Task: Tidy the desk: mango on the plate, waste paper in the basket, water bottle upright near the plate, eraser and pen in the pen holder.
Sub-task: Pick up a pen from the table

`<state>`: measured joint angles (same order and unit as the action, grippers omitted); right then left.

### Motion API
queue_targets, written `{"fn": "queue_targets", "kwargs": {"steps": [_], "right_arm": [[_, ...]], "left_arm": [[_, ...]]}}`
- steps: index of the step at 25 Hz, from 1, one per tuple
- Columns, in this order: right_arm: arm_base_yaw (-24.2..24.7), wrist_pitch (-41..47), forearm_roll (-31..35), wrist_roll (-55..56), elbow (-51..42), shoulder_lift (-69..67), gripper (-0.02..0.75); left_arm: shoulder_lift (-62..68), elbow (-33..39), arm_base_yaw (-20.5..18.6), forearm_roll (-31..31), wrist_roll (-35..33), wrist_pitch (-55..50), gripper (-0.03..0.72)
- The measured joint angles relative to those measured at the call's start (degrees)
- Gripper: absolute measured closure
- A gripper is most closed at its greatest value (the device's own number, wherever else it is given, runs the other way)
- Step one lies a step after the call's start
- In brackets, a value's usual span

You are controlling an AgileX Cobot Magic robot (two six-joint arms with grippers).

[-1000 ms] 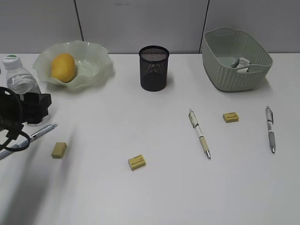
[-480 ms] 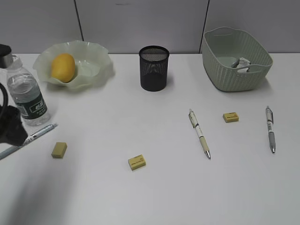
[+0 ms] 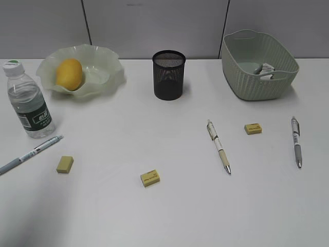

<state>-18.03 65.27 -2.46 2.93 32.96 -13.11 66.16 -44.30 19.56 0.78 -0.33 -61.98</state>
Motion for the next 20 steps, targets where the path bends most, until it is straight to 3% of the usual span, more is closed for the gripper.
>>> {"fn": "queue_targets", "kwargs": {"steps": [10, 16, 20], "right_arm": [[0.0, 0.72, 0.0, 0.05, 4.06, -15.94, 0.216], [0.0, -1.9, 0.0, 1.18, 4.47, -31.67, 0.216], [0.0, -5.35, 0.0, 1.61, 4.92, -43.41, 0.216]], "left_arm": [[-32.34, 7.44, 0.0, -0.08, 0.33, 0.93, 0.252], [-50.39, 7.72, 0.0, -0.13, 0.33, 1.2, 0.252], [-55.75, 7.9, 0.0, -0.13, 0.33, 0.68, 0.252]]}}
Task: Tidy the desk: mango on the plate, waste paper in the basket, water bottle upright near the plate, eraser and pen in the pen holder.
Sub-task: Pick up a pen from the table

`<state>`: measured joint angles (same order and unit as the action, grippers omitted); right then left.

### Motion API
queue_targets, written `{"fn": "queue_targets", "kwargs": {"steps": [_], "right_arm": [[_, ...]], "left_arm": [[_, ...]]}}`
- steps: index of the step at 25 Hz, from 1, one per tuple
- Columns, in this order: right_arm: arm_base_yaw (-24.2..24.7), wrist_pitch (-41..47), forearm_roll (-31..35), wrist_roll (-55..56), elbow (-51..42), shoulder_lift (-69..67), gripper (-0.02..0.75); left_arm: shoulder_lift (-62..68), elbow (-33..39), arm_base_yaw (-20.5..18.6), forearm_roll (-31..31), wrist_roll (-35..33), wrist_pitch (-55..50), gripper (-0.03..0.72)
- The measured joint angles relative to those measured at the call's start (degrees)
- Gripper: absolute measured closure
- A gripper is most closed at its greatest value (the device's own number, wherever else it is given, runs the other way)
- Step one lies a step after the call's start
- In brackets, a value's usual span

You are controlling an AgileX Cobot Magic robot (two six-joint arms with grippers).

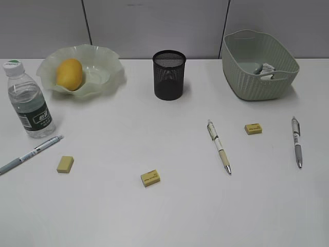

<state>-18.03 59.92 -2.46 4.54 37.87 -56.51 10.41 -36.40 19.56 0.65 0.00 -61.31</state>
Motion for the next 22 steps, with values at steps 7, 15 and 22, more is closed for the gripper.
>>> {"fn": "queue_targets", "kwargs": {"steps": [7, 15, 22], "right_arm": [[0.17, -3.08, -0.27, 0.32, 10.67, -18.1, 0.216], [6.79, -3.69, -0.5, 1.51, 25.67, -31.86, 0.216], [13.58, -6.65, -0.1, 3.78, 29.26, -40.12, 0.216]], "left_arm": [[-0.66, 2.73, 0.0, -0.06, 0.0, -1.97, 0.253], [-0.66, 4.38, 0.0, -0.1, 0.0, -2.53, 0.253], [-0.66, 4.38, 0.0, -0.1, 0.0, -2.53, 0.253]]}}
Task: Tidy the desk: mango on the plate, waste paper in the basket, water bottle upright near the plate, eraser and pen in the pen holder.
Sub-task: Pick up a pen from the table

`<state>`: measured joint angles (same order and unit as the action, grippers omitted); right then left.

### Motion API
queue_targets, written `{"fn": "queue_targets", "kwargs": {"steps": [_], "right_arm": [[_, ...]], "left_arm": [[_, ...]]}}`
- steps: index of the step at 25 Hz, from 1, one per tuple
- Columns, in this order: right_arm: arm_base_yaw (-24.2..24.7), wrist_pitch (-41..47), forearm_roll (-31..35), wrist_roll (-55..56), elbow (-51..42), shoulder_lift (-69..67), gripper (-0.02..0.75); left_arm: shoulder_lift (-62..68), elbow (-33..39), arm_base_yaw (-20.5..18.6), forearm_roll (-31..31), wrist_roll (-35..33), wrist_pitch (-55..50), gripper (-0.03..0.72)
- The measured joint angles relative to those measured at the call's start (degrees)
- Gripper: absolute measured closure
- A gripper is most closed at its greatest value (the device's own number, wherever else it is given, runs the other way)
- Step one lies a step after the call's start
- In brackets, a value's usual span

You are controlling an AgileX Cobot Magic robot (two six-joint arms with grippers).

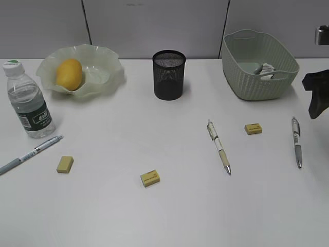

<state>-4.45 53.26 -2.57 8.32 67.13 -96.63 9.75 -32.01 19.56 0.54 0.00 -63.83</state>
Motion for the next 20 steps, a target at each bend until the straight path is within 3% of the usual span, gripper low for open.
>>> {"fn": "queue_targets", "kwargs": {"steps": [20], "right_arm": [[0.46, -13.21, 1.94, 7.94, 0.1, -17.75, 0.283]], "left_arm": [[0.0, 0.0, 0.0, 0.04, 0.0, 0.0, 0.253]]}}
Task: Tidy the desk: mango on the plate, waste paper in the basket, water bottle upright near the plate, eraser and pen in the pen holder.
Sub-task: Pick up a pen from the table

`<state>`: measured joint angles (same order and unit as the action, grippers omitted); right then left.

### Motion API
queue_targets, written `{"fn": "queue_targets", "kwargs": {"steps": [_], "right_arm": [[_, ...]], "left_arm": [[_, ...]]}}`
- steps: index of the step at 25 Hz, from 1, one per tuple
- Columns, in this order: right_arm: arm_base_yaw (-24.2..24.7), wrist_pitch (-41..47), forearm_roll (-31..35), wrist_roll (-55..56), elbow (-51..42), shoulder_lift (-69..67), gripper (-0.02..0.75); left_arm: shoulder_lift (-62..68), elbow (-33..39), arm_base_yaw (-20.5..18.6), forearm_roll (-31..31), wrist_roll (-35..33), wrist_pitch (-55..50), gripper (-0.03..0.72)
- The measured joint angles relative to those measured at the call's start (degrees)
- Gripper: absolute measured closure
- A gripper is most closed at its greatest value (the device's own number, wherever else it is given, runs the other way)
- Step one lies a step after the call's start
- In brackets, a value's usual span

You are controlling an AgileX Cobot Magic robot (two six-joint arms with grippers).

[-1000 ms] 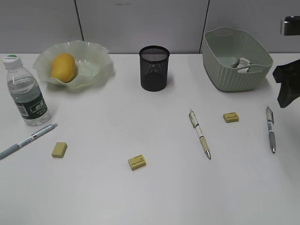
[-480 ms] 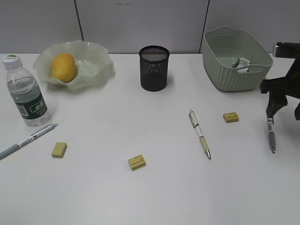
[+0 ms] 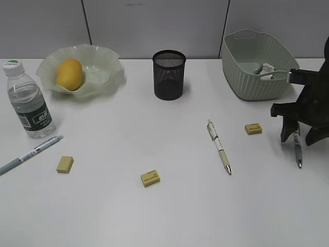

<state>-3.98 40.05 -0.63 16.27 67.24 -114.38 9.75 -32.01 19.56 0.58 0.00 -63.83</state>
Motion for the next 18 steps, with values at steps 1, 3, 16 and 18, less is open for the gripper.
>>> {"fn": "queue_targets", "kwargs": {"steps": [1, 3, 16, 18], "right_arm": [[0.0, -0.6, 0.0, 0.49, 0.11, -0.15, 0.285], [0.0, -1.74, -0.05, 1.29, 0.11, -0.35, 0.301], [1.34, -3.14, -0.42, 2.1, 0.11, -0.39, 0.337], [1.34, -3.2, -0.42, 1.93, 0.24, -0.63, 0.347]], "left_arm": [[0.0, 0.0, 0.0, -0.07, 0.0, 0.0, 0.253], [0.0, 0.0, 0.0, -0.24, 0.0, 0.0, 0.253], [0.0, 0.0, 0.0, -0.02, 0.0, 0.05, 0.253], [0.0, 0.0, 0.0, -0.02, 0.0, 0.05, 0.253]]}}
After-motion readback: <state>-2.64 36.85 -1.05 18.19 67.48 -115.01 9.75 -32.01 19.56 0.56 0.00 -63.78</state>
